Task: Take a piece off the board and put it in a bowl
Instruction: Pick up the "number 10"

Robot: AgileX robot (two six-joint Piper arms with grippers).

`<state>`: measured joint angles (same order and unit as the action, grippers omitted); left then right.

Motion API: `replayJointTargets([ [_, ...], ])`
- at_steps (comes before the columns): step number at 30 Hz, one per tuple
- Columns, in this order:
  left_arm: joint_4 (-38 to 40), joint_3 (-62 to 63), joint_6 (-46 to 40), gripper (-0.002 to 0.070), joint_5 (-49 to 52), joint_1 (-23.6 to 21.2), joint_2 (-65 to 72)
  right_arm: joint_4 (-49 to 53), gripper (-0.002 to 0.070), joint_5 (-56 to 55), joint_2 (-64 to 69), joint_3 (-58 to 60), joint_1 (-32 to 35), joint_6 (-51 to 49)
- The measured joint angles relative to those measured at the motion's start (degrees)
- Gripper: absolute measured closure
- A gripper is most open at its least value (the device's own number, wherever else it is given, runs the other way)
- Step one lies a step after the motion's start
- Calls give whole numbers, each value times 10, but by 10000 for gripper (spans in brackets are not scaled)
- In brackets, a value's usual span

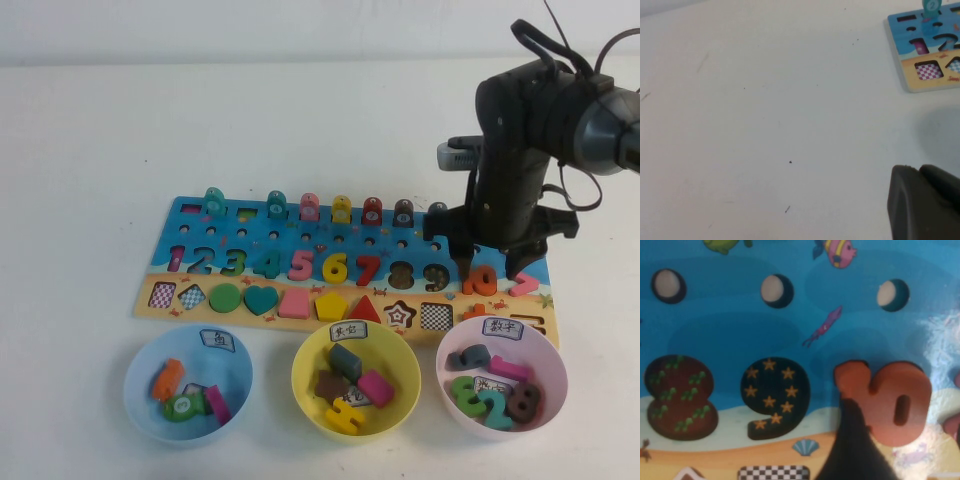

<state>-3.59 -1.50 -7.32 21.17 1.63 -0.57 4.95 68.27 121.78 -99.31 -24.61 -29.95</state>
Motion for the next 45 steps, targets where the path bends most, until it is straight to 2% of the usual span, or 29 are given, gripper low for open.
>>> replayJointTargets([
  [18, 0, 0, 0, 678, 0, 0, 0, -14, 292, -8, 18, 0, 0, 0],
  [23, 0, 0, 0, 678, 0, 0, 0, -16, 359, -11, 18, 0, 0, 0],
  [45, 0, 0, 0, 678, 0, 0, 0, -16, 359, -6, 4, 0, 0, 1],
])
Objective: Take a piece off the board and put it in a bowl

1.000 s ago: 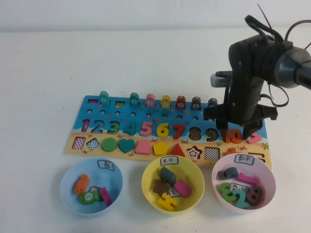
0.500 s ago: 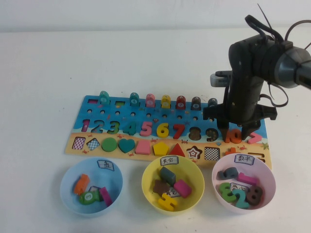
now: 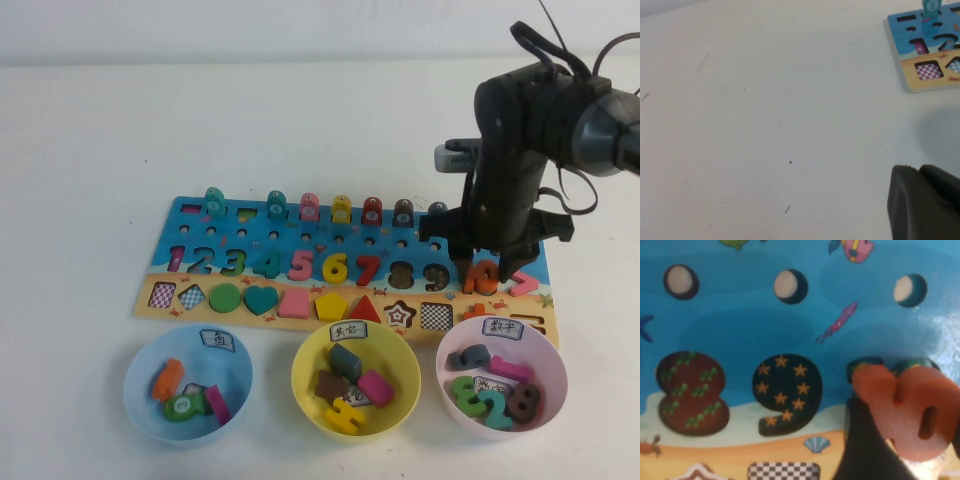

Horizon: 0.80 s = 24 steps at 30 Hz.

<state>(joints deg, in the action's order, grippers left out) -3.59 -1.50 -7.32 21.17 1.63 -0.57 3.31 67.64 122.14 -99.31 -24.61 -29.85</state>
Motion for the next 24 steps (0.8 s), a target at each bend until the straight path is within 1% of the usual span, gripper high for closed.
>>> replayJointTargets([
  [8, 0, 0, 0, 678, 0, 0, 0, 3, 359, 7, -45, 0, -10, 44],
  [13, 0, 0, 0, 678, 0, 0, 0, 4, 359, 20, -90, 0, -46, 100],
  [17, 0, 0, 0, 678, 0, 0, 0, 3, 359, 25, -122, 0, -86, 158],
  [20, 0, 0, 0, 678, 0, 0, 0, -24, 359, 26, -134, 0, -117, 190],
  [24, 0, 0, 0, 678, 0, 0, 0, -90, 359, 27, -135, 0, -154, 235],
])
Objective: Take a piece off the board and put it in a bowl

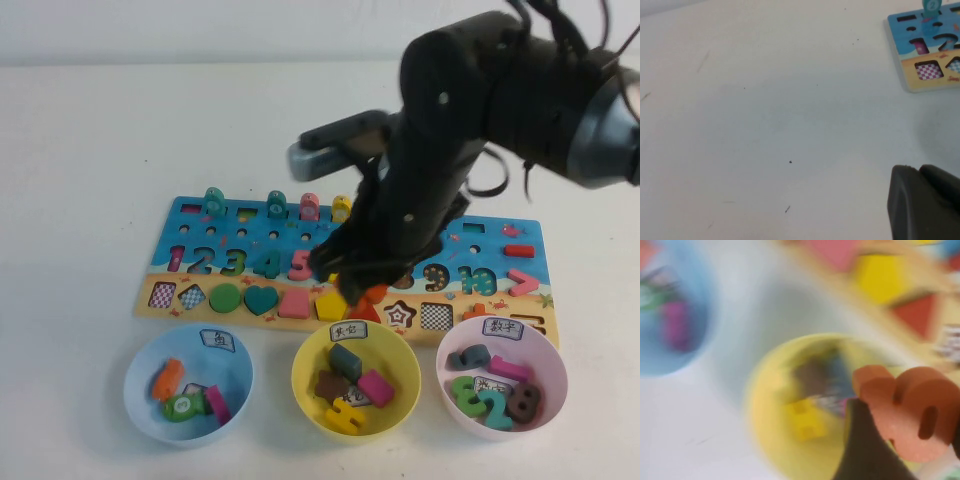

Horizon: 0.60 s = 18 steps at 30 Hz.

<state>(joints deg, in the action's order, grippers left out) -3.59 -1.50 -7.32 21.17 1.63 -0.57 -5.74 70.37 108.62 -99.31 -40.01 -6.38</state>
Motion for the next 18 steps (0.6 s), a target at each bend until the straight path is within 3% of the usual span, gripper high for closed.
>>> replayJointTargets([
  [6, 0, 0, 0, 678, 0, 0, 0, 10, 359, 1, 1, 0, -55, 15],
  [18, 0, 0, 0, 678, 0, 0, 0, 39, 359, 1, 1, 2, -58, 6],
])
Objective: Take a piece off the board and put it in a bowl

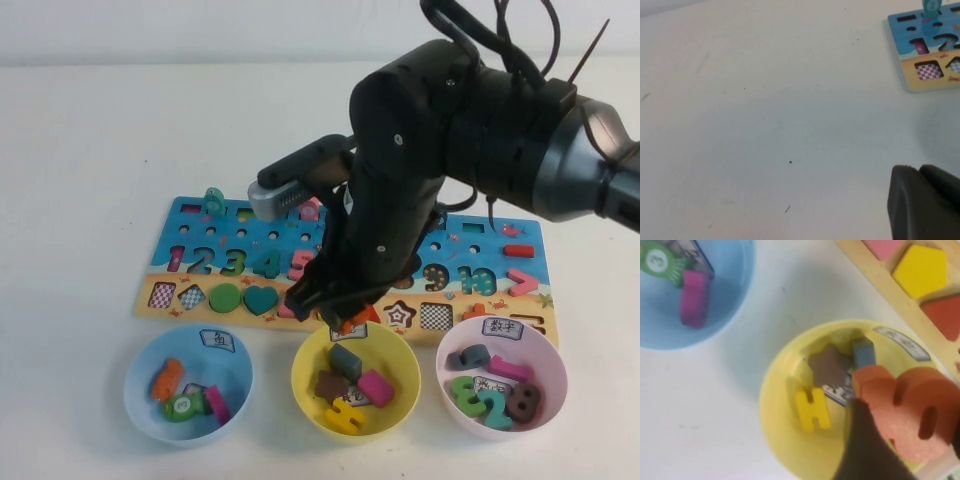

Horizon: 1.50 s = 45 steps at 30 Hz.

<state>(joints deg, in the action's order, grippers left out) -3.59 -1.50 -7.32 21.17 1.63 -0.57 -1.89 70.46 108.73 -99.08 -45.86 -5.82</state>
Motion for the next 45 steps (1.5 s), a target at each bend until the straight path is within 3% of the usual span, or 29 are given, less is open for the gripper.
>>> replayJointTargets([
  [13, 0, 0, 0, 678, 0, 0, 0, 128, 359, -2, -124, 246, 2, -96],
  [21, 0, 0, 0, 678, 0, 0, 0, 96, 359, -44, -131, 278, 81, -114],
  [27, 0, 0, 0, 678, 0, 0, 0, 15, 359, -82, -116, 280, 154, -65],
  [33, 0, 0, 0, 678, 0, 0, 0, -27, 331, -109, -87, 280, 160, -33],
  [45, 0, 0, 0, 678, 0, 0, 0, -15, 304, -84, -130, 281, 160, -33],
])
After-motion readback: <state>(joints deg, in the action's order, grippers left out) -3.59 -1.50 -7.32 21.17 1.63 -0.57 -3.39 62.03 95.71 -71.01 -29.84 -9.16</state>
